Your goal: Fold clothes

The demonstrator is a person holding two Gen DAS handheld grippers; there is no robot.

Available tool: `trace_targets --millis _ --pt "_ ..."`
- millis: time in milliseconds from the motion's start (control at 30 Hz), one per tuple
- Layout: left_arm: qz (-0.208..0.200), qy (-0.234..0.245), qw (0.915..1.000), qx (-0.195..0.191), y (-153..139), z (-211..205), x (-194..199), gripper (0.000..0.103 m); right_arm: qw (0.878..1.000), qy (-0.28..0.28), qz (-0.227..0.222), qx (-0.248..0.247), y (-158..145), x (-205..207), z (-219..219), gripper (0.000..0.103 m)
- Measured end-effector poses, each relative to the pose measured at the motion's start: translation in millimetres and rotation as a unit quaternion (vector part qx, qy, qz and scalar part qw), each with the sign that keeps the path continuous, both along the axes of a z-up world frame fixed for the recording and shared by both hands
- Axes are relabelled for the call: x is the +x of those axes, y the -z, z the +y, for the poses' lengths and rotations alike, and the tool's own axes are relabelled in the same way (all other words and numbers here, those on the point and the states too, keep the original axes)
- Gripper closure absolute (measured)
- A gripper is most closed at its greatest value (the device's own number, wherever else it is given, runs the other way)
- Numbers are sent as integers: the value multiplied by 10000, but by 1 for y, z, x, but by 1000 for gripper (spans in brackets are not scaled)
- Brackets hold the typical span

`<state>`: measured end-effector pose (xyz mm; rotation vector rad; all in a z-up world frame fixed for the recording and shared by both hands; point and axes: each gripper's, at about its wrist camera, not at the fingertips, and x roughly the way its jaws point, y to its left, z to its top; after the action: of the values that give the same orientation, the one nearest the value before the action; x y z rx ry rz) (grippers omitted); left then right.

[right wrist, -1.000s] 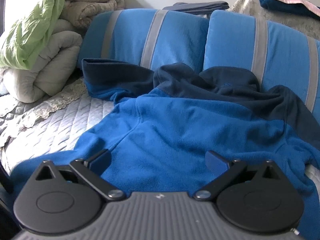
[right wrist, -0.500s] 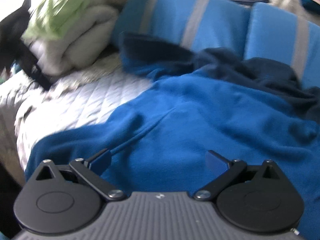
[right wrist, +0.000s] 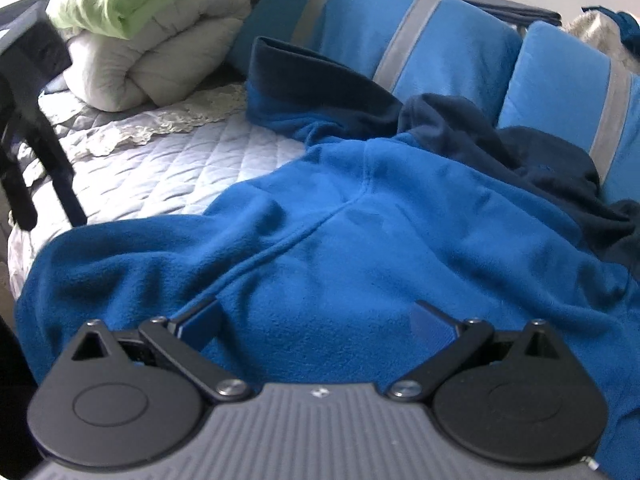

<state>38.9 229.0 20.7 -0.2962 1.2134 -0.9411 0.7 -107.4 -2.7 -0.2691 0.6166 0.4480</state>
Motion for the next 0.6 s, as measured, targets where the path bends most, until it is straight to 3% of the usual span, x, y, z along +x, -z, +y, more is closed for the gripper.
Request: trace_targets --millis 67,100,133,267,433,500,533,567,600 --pt "108 -78 9996 -261 7 2 -6 36 10000 28 -17 14 0 0 -1 0" --pt "162 -117 9991 -375 11 3 -8 77 10000 31 -36 -2 0 0 0 0" --pt "218 -175 9984 -495 15 3 -12 98 10000 32 -48 -19 0 0 0 0" --pt "440 -703 9912 -1029 28 9 -39 96 9999 40 -87 -68 0 -1 1 0" --pt "928 -1625 9653 -1821 47 30 -66 98 9999 45 -99 -103 1 -3 1 0" --pt "1063 -1839 9651 -1530 51 35 -69 96 9999 48 -78 -108 2 -3 0 0" --pt "1114 -1927 9660 -1320 52 38 -69 90 9999 49 -73 -121 3 -3 -1 0" --pt "1143 -2010 9664 -1120 52 41 -69 73 9999 51 -67 -133 4 -4 -1 0" --pt "1099 -2081 9672 -958 48 45 -69 65 9998 51 -69 -151 4 -4 -1 0"
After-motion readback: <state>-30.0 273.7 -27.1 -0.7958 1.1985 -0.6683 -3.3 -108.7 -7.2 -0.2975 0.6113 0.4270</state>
